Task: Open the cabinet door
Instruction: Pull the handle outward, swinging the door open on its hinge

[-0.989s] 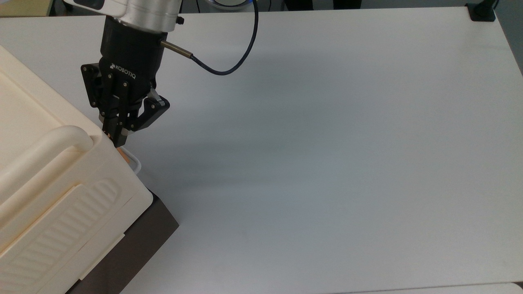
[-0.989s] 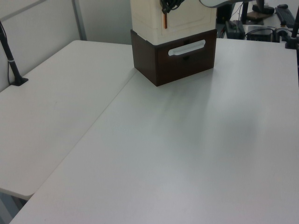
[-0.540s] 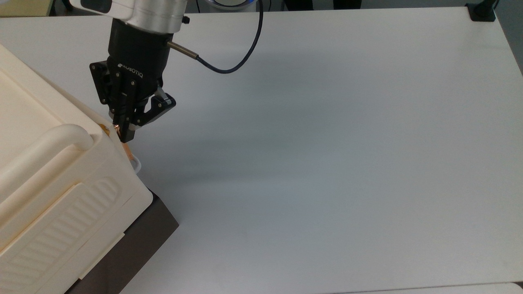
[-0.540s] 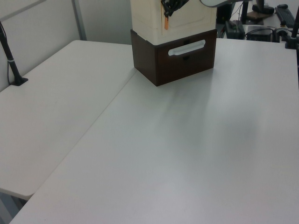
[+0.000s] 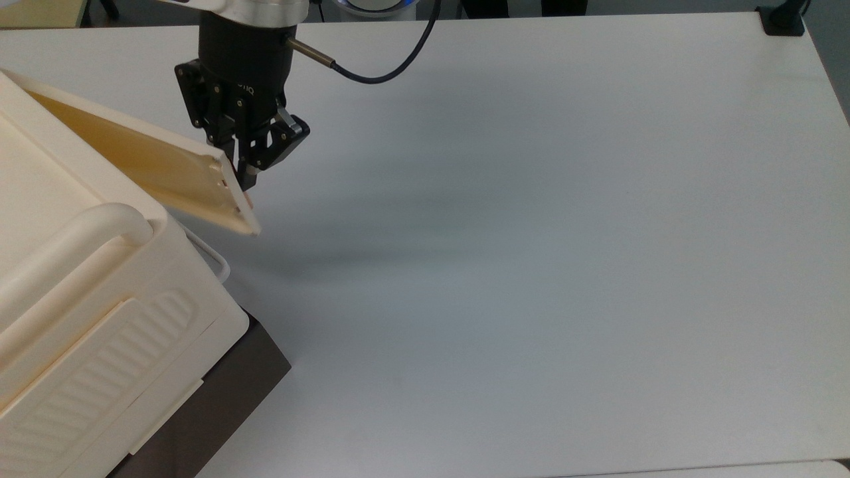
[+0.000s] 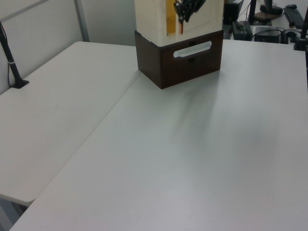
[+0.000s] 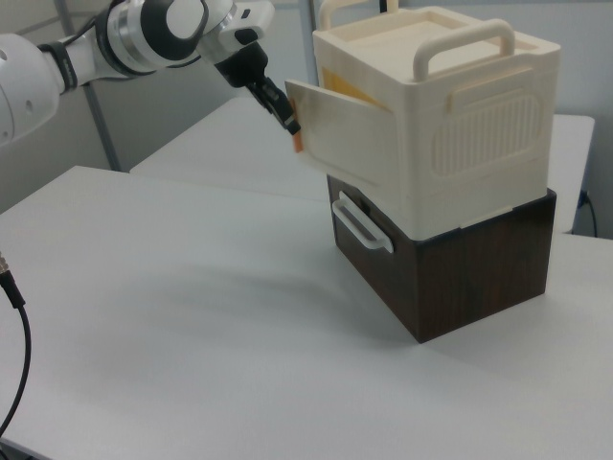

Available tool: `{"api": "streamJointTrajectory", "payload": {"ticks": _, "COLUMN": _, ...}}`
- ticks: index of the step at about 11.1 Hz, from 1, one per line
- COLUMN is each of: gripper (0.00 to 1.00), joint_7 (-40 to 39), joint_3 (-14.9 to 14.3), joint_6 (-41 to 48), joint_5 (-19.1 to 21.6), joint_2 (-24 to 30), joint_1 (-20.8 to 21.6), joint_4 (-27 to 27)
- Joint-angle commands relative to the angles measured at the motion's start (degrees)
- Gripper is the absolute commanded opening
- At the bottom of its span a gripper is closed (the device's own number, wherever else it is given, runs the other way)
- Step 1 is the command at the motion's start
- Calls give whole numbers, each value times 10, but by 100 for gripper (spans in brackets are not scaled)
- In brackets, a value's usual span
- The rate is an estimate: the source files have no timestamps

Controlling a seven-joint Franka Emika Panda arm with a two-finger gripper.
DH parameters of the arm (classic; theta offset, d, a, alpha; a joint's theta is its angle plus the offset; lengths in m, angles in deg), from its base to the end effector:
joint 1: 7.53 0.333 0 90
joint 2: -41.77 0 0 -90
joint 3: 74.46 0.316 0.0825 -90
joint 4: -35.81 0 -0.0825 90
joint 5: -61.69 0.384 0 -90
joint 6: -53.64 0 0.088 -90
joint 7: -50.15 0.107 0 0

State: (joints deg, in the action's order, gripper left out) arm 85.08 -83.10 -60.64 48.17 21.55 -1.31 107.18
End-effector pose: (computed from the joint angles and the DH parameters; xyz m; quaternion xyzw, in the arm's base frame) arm 0.6939 -0.0228 0.6127 0.9302 -0.2767 0.2281 0.0784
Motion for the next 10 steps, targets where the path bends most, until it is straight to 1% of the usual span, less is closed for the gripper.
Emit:
{"api": "streamJointTrajectory", "payload": {"ticks": 1, "gripper": 89, "joint_7": -74, "joint_3": 19, "joint_6": 99, "joint_5": 26, "joint_2": 56, "joint_1": -1, "joint_4": 49}}
{"api": "streamJointTrajectory", "payload": {"ticks": 2, "gripper": 99, "joint_7": -93, "joint_3": 33, "joint_6": 143, "joint_5": 27, "joint_2": 62, "joint_1": -1, "joint_4": 49}}
{"api": "streamJointTrajectory", "payload": {"ticks": 4, "gripper": 100, "joint_7": -125, "joint_3": 57, "joint_6": 197, "joint_5": 28, "joint_2": 71, "joint_1": -2, "joint_4": 53}}
{"api": "streamJointTrajectory", "payload": {"ticks": 5, "gripper": 100, "joint_7": -150, "joint_3": 69, "joint_6": 214, "joint_5": 37, "joint_2": 85, "joint_1": -2, "joint_4": 62}}
{"api": "streamJointTrajectory", "payload": {"ticks": 6, "gripper": 100, "joint_7": -181, "joint_3": 71, "joint_6": 216, "joint_5": 59, "joint_2": 107, "joint_1": -2, "joint_4": 86}}
{"api": "streamJointTrajectory", "payload": {"ticks": 7, "gripper": 100, "joint_7": -215, "joint_3": 71, "joint_6": 217, "joint_5": 93, "joint_2": 130, "joint_1": -5, "joint_4": 108}}
{"api": "streamJointTrajectory", "payload": {"ticks": 8, "gripper": 100, "joint_7": -245, "joint_3": 71, "joint_6": 217, "joint_5": 116, "joint_2": 151, "joint_1": -8, "joint_4": 132}}
{"api": "streamJointTrajectory", "payload": {"ticks": 9, "gripper": 100, "joint_7": -266, "joint_3": 71, "joint_6": 216, "joint_5": 128, "joint_2": 169, "joint_1": -9, "joint_4": 160}}
{"api": "streamJointTrajectory", "payload": {"ticks": 10, "gripper": 100, "joint_7": -273, "joint_3": 71, "joint_6": 216, "joint_5": 136, "joint_2": 179, "joint_1": -10, "joint_4": 173}}
